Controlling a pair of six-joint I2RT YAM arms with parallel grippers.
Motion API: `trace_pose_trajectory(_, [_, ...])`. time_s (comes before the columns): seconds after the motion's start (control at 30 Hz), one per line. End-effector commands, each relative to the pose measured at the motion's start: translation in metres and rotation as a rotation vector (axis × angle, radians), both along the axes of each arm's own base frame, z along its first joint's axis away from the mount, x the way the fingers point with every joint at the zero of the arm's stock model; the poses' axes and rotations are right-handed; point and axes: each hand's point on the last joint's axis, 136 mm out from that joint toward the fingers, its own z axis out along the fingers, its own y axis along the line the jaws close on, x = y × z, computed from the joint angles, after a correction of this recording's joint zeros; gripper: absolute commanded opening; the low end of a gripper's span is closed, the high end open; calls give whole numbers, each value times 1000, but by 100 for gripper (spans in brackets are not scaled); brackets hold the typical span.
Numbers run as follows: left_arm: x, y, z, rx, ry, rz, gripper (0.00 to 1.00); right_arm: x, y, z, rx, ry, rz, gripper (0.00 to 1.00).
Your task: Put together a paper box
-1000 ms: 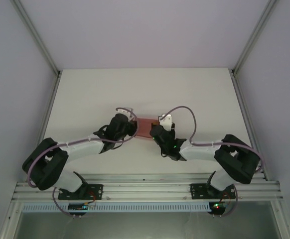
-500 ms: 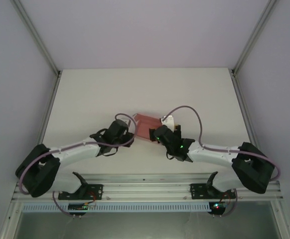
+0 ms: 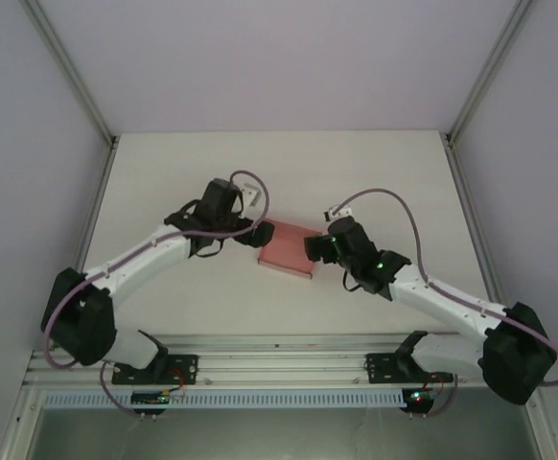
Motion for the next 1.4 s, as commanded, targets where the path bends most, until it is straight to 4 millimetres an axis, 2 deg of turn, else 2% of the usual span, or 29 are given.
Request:
trace_pose_trajectory(0.0, [-14, -10, -6, 89, 35, -232, 100, -10, 3, 10, -12, 69, 133, 81])
trace_pose_trajectory(0.03, [-14, -13, -5, 97, 37, -263, 100, -9, 2, 13, -9, 77, 137, 74])
trace_pose_trajectory(0.07, [-13, -15, -5, 110, 38, -290, 96, -9, 3, 15, -5, 91, 150, 73])
trace_pose_trajectory(0.27, [6, -15, -8, 202, 50, -299, 79, -4, 2, 10, -56, 172, 160, 68])
trace_pose_trajectory(0.33, [12, -18, -11, 219, 65, -302, 72, -1, 2, 6, -75, 196, 156, 63])
trace_pose_trajectory(0.47, [16, -24, -17, 235, 88, -333, 65, 5, 5, 3, -103, 226, 151, 60])
trace_pose_trajectory(0.53, [18, -25, -20, 245, 94, -342, 55, 9, 4, 0, -124, 239, 146, 57])
trace_pose_trajectory(0.7, [21, -28, -17, 243, 92, -335, 26, 21, 6, -5, -161, 241, 131, 32])
trace_pose_trajectory(0.83, [22, -32, -13, 232, 77, -330, 12, 29, 7, -9, -191, 254, 122, 24])
trace_pose_trajectory(0.97, [26, -33, -10, 240, 60, -305, 0, 37, 5, -10, -231, 265, 106, 5])
trace_pose_trajectory(1.07, [36, -33, -3, 230, 42, -239, 0, 45, 2, -8, -255, 254, 71, 0])
trace_pose_trajectory(1.1, [41, -34, 2, 217, 33, -206, 0, 55, 6, 5, -236, 216, 51, 0])
trace_pose_trajectory(1.13, [47, -35, 6, 205, 29, -168, 0, 61, 6, 9, -219, 199, 32, 0])
trace_pose_trajectory(1.3, [79, -37, 27, 122, 4, 58, 0, 93, 26, 29, -10, 129, -70, 0])
trace_pose_trajectory(1.37, [88, -40, 28, 92, 1, 115, 0, 107, 31, 36, 76, 96, -126, 0])
